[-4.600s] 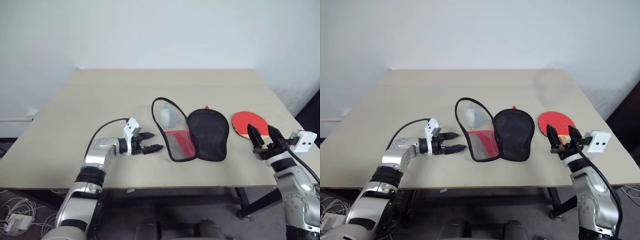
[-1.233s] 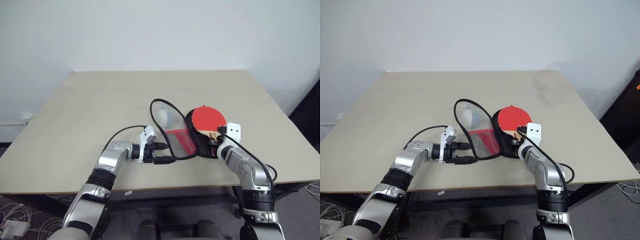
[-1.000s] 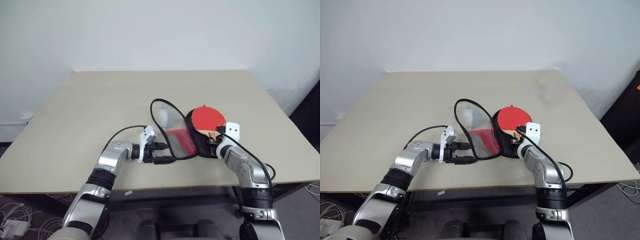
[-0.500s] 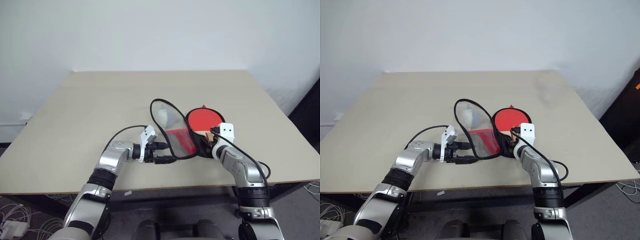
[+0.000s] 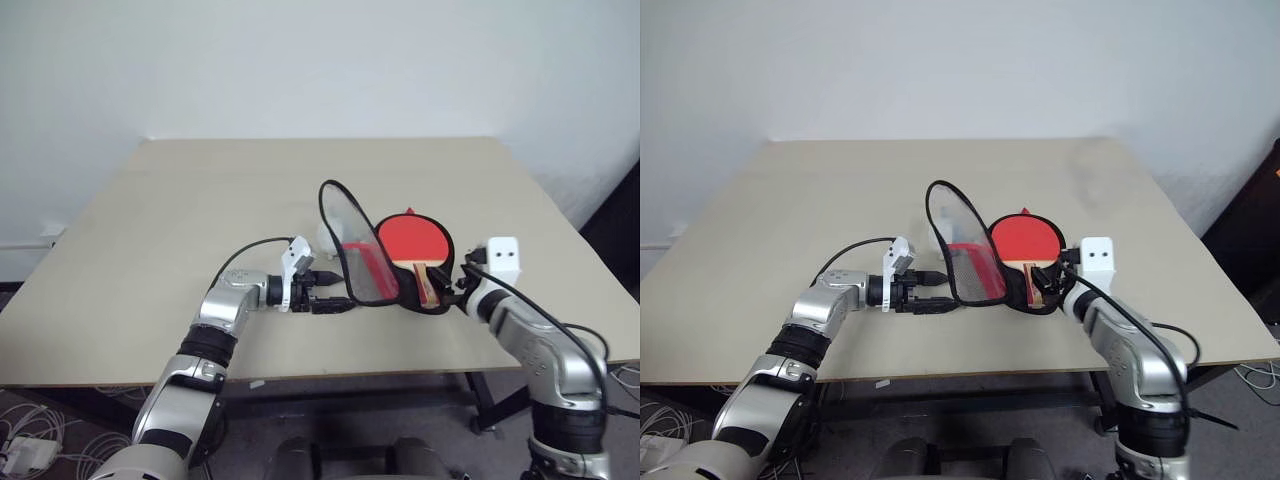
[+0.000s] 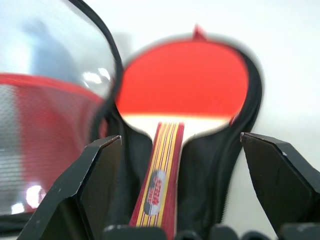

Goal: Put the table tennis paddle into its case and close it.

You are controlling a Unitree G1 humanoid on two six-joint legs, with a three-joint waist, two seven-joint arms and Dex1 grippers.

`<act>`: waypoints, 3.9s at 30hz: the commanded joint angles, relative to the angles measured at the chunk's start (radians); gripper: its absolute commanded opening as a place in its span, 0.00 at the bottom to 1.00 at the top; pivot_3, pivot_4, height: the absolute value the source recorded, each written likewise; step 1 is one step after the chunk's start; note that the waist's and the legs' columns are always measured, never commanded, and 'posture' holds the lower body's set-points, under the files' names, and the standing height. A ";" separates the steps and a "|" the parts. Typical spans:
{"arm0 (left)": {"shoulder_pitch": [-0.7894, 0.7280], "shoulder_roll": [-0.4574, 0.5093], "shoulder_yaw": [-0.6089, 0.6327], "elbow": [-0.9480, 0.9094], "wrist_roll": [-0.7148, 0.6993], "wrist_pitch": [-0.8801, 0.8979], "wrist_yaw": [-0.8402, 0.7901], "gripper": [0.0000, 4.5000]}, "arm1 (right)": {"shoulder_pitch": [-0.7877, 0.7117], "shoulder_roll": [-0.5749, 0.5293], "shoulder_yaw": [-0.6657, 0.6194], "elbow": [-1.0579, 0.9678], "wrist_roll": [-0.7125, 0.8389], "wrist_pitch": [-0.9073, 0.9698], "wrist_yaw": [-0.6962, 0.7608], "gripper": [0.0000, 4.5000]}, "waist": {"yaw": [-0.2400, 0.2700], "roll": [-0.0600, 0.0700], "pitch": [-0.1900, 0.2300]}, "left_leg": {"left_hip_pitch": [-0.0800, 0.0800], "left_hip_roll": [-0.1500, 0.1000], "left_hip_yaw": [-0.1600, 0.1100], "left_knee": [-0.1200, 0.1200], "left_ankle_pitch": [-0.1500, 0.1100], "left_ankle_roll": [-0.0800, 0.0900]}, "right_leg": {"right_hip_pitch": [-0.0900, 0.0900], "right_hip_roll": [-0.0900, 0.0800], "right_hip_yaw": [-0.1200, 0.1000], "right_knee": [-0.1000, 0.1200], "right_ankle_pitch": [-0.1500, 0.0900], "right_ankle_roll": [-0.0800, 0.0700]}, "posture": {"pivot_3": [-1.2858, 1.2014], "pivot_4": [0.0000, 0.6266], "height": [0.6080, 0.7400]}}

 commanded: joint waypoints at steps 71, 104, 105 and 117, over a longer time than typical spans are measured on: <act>-0.378 -0.540 0.367 0.443 -0.185 0.631 0.748 0.01 | 0.016 0.043 -0.277 0.192 0.138 -0.275 -0.220 0.93 | 0.029 0.002 0.001 | 0.000 -0.013 -0.018 0.001 0.001 0.001 | 0.012 0.000 -0.001 -0.004 -0.003 0.004 | 0.52 0.00 0.91; -0.063 -0.154 -0.138 -0.156 -1.025 1.233 0.994 0.16 | 0.024 0.035 -0.215 0.188 0.128 -0.248 -0.234 0.93 | 0.017 0.005 0.001 | 0.000 -0.012 -0.019 0.000 0.001 0.001 | 0.011 0.000 0.000 -0.003 -0.003 0.003 | 0.52 0.00 0.91; -0.061 -0.153 -0.135 -0.155 -1.039 1.233 1.013 0.24 | 0.023 0.034 -0.214 0.190 0.127 -0.248 -0.233 0.93 | 0.017 0.005 0.001 | 0.000 -0.012 -0.019 0.000 0.001 0.001 | 0.011 0.000 0.000 -0.003 -0.003 0.003 | 0.52 0.00 0.91; -0.101 -0.097 -0.042 -0.174 -1.027 1.230 1.089 1.00 | -0.009 0.030 -0.202 0.220 0.125 -0.256 -0.220 0.93 | 0.017 0.005 0.001 | 0.001 -0.013 -0.019 0.000 0.001 0.001 | 0.012 0.000 -0.001 -0.003 -0.003 0.003 | 0.52 0.00 0.91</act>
